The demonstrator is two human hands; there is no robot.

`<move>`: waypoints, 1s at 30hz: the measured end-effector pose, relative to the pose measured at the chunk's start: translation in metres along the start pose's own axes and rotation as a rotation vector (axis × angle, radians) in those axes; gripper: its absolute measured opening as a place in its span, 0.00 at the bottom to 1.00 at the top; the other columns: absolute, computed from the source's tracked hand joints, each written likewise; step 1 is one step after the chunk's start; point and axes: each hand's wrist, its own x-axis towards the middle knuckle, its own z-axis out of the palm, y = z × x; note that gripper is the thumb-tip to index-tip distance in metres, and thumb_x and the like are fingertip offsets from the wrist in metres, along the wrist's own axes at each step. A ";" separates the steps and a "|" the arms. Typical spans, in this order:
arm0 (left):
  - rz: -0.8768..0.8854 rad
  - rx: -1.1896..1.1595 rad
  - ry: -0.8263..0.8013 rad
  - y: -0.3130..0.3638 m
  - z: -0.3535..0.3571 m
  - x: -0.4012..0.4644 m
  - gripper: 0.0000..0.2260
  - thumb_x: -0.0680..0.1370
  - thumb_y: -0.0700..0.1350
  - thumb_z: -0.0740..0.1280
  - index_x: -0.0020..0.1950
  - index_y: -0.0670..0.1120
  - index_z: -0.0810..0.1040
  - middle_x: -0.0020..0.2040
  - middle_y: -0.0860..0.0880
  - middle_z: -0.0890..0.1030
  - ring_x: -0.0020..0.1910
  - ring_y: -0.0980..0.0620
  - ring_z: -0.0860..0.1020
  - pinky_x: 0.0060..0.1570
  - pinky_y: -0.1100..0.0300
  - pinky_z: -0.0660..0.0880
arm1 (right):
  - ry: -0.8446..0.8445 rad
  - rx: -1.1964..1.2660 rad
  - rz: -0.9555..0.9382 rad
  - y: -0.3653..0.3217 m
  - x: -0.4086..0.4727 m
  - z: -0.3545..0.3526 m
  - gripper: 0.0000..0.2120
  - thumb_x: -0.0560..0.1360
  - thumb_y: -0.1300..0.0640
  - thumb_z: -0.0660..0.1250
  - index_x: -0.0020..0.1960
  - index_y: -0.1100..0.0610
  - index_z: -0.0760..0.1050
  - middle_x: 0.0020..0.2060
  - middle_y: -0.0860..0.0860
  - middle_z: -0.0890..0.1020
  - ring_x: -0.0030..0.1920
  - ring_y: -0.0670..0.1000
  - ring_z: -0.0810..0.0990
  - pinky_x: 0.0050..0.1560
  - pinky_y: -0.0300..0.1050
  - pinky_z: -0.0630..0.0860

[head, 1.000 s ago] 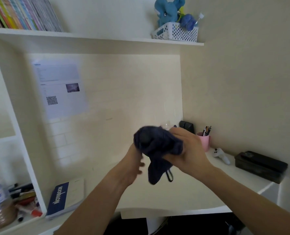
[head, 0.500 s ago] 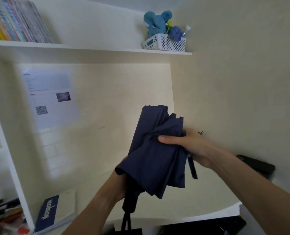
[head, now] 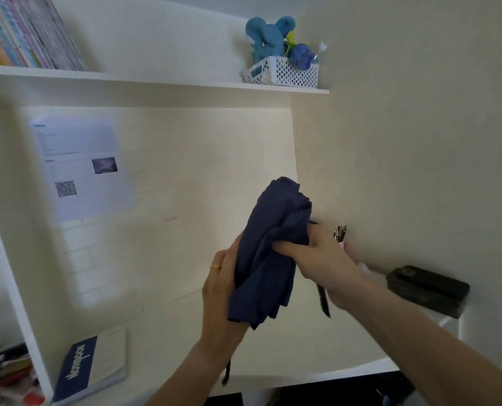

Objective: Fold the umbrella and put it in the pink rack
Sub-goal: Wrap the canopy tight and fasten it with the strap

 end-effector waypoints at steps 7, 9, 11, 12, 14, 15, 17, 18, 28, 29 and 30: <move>0.115 0.278 -0.069 0.005 0.015 -0.004 0.40 0.74 0.41 0.78 0.80 0.54 0.62 0.66 0.51 0.69 0.50 0.56 0.79 0.47 0.56 0.85 | 0.092 0.307 -0.050 0.006 -0.004 0.029 0.17 0.72 0.60 0.79 0.58 0.53 0.78 0.47 0.48 0.88 0.48 0.47 0.88 0.40 0.36 0.83; 0.062 0.153 -0.228 0.007 0.003 -0.002 0.40 0.75 0.47 0.76 0.82 0.61 0.60 0.64 0.60 0.70 0.54 0.57 0.77 0.53 0.54 0.83 | 0.121 0.248 -0.077 0.008 -0.002 0.023 0.14 0.73 0.60 0.79 0.56 0.52 0.80 0.46 0.47 0.89 0.48 0.48 0.88 0.45 0.41 0.86; -0.030 0.051 -0.399 0.009 -0.016 0.003 0.40 0.75 0.57 0.72 0.82 0.71 0.54 0.63 0.70 0.70 0.66 0.58 0.73 0.65 0.59 0.75 | 0.088 0.158 -0.100 0.010 0.000 0.014 0.16 0.73 0.60 0.78 0.59 0.54 0.80 0.50 0.50 0.89 0.51 0.50 0.88 0.50 0.46 0.86; -0.085 -0.051 -0.460 0.010 -0.024 0.007 0.41 0.75 0.60 0.72 0.82 0.72 0.53 0.67 0.70 0.69 0.73 0.58 0.69 0.71 0.60 0.69 | 0.040 0.134 -0.115 0.009 0.001 0.009 0.17 0.74 0.61 0.78 0.61 0.55 0.80 0.51 0.50 0.89 0.52 0.50 0.88 0.51 0.45 0.86; -0.177 -0.251 -0.515 0.011 -0.035 0.017 0.44 0.74 0.56 0.78 0.83 0.65 0.55 0.75 0.60 0.73 0.78 0.55 0.69 0.75 0.56 0.68 | -0.088 0.170 -0.118 0.007 -0.002 0.002 0.17 0.75 0.63 0.76 0.63 0.56 0.80 0.53 0.50 0.89 0.54 0.49 0.88 0.52 0.43 0.86; -0.221 -0.325 -0.543 0.014 -0.035 0.022 0.44 0.73 0.49 0.80 0.82 0.60 0.59 0.74 0.56 0.77 0.75 0.53 0.75 0.71 0.56 0.73 | -0.149 0.219 -0.112 0.007 -0.003 0.000 0.17 0.75 0.64 0.76 0.62 0.56 0.81 0.54 0.51 0.89 0.55 0.50 0.88 0.54 0.44 0.85; -0.321 -0.429 -0.590 0.022 -0.031 0.025 0.34 0.72 0.39 0.80 0.75 0.51 0.72 0.65 0.51 0.86 0.64 0.48 0.84 0.58 0.56 0.82 | -0.224 0.302 -0.117 0.005 -0.006 0.000 0.16 0.75 0.66 0.75 0.61 0.56 0.82 0.55 0.52 0.89 0.57 0.52 0.88 0.57 0.47 0.85; -0.364 -0.453 -0.577 0.025 -0.029 0.025 0.29 0.71 0.39 0.80 0.70 0.49 0.77 0.60 0.49 0.88 0.59 0.46 0.86 0.53 0.57 0.83 | -0.232 0.323 -0.131 0.005 -0.007 0.000 0.16 0.75 0.66 0.75 0.60 0.55 0.82 0.55 0.52 0.89 0.57 0.53 0.88 0.58 0.49 0.84; -0.475 -0.342 -0.180 0.039 -0.013 0.014 0.19 0.73 0.36 0.79 0.61 0.47 0.83 0.48 0.51 0.91 0.46 0.50 0.89 0.43 0.57 0.85 | -0.120 -0.063 -0.046 -0.009 0.000 -0.013 0.13 0.73 0.51 0.79 0.54 0.56 0.84 0.41 0.45 0.88 0.31 0.33 0.82 0.29 0.25 0.72; -0.453 -0.278 -0.169 0.039 -0.012 0.012 0.18 0.72 0.40 0.79 0.59 0.50 0.82 0.46 0.53 0.90 0.43 0.50 0.89 0.40 0.56 0.85 | -0.119 -0.089 -0.035 -0.008 0.000 -0.014 0.14 0.72 0.50 0.80 0.54 0.56 0.84 0.42 0.45 0.88 0.33 0.33 0.83 0.30 0.26 0.73; -0.420 -0.180 -0.157 0.039 -0.010 0.009 0.16 0.71 0.42 0.78 0.57 0.52 0.81 0.43 0.53 0.89 0.40 0.50 0.88 0.37 0.54 0.85 | -0.115 -0.107 -0.034 -0.006 0.000 -0.012 0.16 0.71 0.47 0.80 0.54 0.54 0.84 0.45 0.45 0.89 0.38 0.34 0.85 0.34 0.29 0.77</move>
